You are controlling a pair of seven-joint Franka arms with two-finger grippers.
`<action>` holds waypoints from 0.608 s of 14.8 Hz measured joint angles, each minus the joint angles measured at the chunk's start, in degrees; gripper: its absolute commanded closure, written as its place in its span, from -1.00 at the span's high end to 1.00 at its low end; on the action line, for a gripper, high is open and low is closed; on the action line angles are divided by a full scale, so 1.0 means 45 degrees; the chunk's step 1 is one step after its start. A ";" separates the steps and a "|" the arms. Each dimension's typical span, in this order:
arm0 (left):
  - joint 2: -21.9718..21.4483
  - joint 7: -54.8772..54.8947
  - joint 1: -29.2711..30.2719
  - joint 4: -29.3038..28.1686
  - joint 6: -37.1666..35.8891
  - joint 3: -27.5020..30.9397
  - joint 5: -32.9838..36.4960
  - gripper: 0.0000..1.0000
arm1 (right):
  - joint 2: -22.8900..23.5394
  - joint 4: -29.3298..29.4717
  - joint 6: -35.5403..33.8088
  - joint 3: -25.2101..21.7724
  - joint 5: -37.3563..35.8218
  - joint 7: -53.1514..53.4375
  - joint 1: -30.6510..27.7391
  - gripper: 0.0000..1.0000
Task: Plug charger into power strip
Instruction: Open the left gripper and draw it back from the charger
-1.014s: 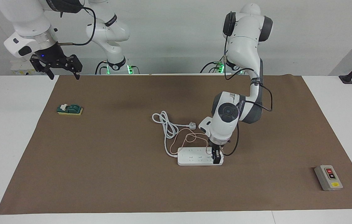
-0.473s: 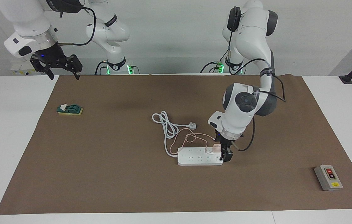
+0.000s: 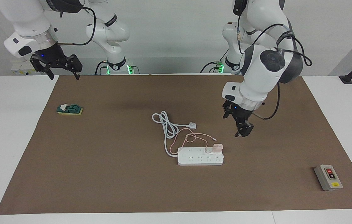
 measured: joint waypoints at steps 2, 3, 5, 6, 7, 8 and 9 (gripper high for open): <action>-0.0485 -0.0594 0.0358 -0.0011 -0.0715 0.0110 0.0004 1.00 | 0.0000 0.0000 0.0000 0.0000 0.0000 0.0000 0.0000 1.00; -0.0683 -0.0984 0.0607 -0.0014 -0.1055 0.0143 0.0004 1.00 | 0.0000 0.0000 0.0000 0.0000 0.0000 0.0000 0.0000 1.00; -0.1016 -0.1918 0.1126 -0.0032 -0.1574 0.0174 0.0004 1.00 | 0.0000 0.0000 0.0000 0.0000 0.0000 0.0000 0.0000 1.00; -0.1148 -0.2175 0.1353 -0.0037 -0.1745 0.0177 0.0004 1.00 | 0.0000 0.0000 0.0000 0.0000 0.0000 0.0000 0.0000 1.00; -0.1288 -0.2334 0.1550 -0.0041 -0.1942 0.0186 0.0004 1.00 | 0.0000 0.0000 0.0000 0.0000 0.0000 0.0000 0.0000 1.00; -0.1444 -0.2485 0.1702 -0.0041 -0.2181 0.0191 0.0004 1.00 | 0.0000 0.0000 0.0000 0.0000 0.0000 0.0000 0.0000 1.00; -0.1629 -0.2745 0.1800 -0.0045 -0.2469 0.0208 0.0003 1.00 | 0.0000 0.0000 0.0000 0.0000 0.0000 0.0000 0.0000 1.00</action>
